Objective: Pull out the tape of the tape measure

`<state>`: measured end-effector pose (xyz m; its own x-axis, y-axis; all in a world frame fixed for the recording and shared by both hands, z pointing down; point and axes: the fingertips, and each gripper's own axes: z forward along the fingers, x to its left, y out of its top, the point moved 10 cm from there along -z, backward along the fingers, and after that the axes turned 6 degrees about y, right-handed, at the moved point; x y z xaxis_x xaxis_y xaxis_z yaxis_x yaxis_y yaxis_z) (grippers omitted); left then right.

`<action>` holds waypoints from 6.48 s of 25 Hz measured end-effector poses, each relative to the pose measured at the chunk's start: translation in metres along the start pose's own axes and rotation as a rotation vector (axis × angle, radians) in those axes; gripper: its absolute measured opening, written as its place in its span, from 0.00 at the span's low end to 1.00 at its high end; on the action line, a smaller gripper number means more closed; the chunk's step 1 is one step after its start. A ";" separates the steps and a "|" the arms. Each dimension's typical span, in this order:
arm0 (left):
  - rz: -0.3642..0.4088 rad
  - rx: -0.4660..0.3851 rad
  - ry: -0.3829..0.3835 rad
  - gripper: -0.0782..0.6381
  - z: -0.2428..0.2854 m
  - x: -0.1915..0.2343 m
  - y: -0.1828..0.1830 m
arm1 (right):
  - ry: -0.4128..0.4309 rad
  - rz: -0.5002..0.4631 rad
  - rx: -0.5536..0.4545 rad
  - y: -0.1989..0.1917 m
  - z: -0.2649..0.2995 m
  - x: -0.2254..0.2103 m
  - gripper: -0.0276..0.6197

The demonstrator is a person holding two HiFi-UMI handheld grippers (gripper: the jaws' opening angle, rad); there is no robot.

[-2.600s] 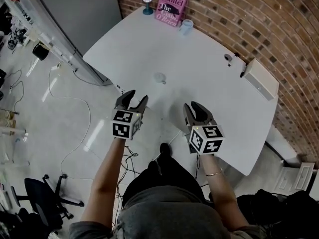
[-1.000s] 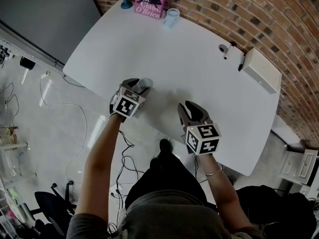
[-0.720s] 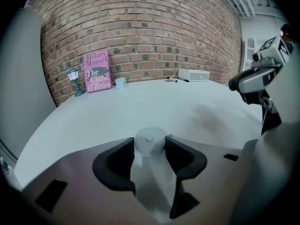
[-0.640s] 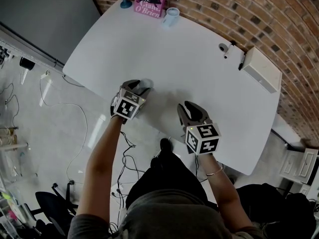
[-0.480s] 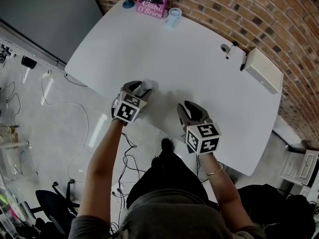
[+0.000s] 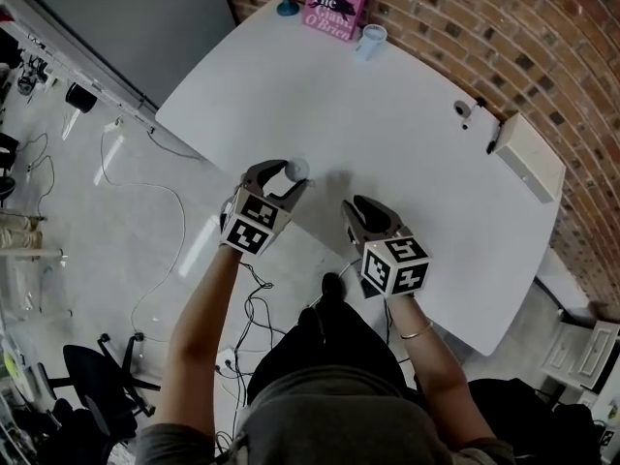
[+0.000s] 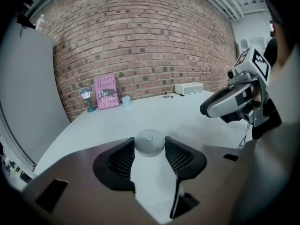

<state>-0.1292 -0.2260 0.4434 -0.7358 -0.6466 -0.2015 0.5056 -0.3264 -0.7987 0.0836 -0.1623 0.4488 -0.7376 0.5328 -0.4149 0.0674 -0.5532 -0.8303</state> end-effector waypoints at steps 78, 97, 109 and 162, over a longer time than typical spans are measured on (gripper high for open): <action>-0.037 -0.010 0.062 0.40 -0.100 0.004 -0.044 | 0.413 0.488 0.047 -0.030 -0.049 0.010 0.06; -0.075 0.077 0.154 0.40 -0.098 0.054 -0.065 | 0.314 0.525 0.046 -0.027 -0.092 -0.047 0.06; -0.084 0.098 0.131 0.40 -0.069 0.054 -0.059 | 0.272 0.537 0.021 -0.016 -0.092 -0.080 0.06; -0.127 0.242 0.092 0.41 0.038 0.034 -0.056 | -0.070 0.286 0.276 -0.017 -0.021 -0.145 0.06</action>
<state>-0.1655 -0.2554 0.5030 -0.8326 -0.5278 -0.1679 0.4910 -0.5631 -0.6647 0.2034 -0.2174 0.5151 -0.7596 0.2927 -0.5808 0.1007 -0.8293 -0.5496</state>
